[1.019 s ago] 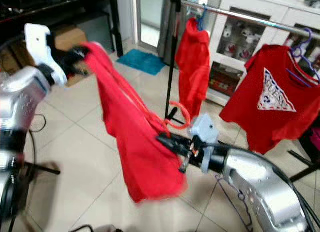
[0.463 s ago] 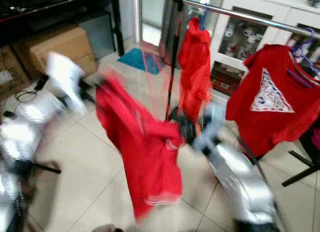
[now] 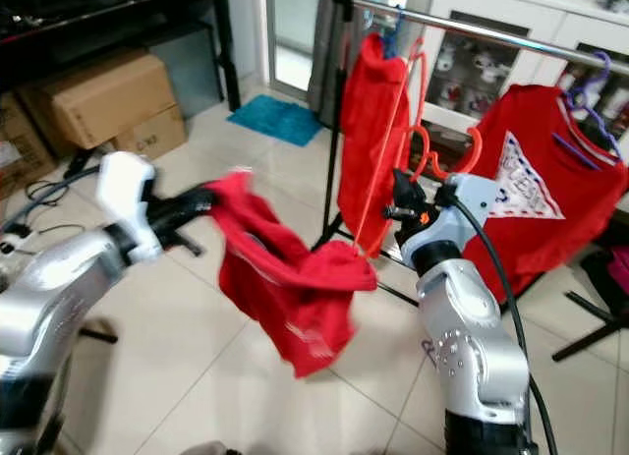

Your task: Hang hanger

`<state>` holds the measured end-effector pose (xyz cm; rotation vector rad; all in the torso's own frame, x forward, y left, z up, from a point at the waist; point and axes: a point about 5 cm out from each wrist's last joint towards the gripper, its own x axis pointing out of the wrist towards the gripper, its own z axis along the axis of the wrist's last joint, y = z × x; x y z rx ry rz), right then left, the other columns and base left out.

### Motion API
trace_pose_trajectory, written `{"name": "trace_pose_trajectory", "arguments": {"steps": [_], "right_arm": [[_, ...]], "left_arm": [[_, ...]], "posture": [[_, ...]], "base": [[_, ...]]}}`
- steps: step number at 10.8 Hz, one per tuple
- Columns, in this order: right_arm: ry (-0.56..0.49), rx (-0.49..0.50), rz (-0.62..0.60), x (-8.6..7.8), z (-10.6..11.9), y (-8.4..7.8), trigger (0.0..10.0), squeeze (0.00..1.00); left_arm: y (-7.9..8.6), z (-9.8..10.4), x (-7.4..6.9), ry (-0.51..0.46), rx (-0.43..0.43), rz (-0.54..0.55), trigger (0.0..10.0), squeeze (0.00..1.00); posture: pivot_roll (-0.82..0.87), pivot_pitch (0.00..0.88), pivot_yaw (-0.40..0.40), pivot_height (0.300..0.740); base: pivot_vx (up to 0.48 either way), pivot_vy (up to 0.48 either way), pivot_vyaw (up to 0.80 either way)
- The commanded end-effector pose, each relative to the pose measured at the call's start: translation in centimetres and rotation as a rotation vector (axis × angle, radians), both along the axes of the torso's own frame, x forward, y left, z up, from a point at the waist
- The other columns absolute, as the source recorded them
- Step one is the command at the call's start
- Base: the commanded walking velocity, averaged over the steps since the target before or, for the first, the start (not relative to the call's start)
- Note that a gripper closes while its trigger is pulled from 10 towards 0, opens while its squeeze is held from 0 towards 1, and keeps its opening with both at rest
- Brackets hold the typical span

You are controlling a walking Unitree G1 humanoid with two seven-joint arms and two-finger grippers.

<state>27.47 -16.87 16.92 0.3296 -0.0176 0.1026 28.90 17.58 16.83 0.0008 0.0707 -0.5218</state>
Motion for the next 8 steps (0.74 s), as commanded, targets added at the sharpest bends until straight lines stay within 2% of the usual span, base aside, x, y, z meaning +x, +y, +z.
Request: {"name": "trace_pose_trajectory", "arguments": {"steps": [1,2,6,7,8], "right_arm": [[-0.003,-0.022,-0.047,-0.3,0.4,-0.7,10.0,0.0],[-0.017,-0.06,-0.109,-0.5,0.5,-1.4,10.0,0.0],[-0.047,0.026,-0.144,-0.9,1.1,-2.0,10.0,0.0],[-0.079,0.074,-0.174,-0.7,1.9,-2.8,10.0,0.0],[-0.108,0.127,-0.071,0.0,2.9,-1.9,10.0,0.0]], "left_arm": [[1.2,0.5,-0.3,-0.027,0.019,0.106,2.1,0.0],[2.0,0.0,-1.0,-0.018,0.061,0.166,10.0,0.0],[2.5,-2.2,-2.6,0.075,0.149,0.147,10.0,0.0],[1.1,-2.8,-3.7,0.089,0.241,-0.037,10.0,0.0],[-0.5,-2.5,-3.4,0.078,0.222,-0.132,10.0,0.0]], "posture": [[-0.09,0.0,-0.012,0.74],[-0.09,0.0,-0.014,0.74],[-0.08,0.0,-0.027,0.74],[-0.08,0.0,-0.028,0.74],[-0.08,0.0,-0.024,0.74]], "base": [[0.0,0.0,0.0],[0.0,0.0,-0.8],[0.0,0.0,-0.8],[0.0,0.0,-0.8],[0.0,0.0,-0.8]]}}
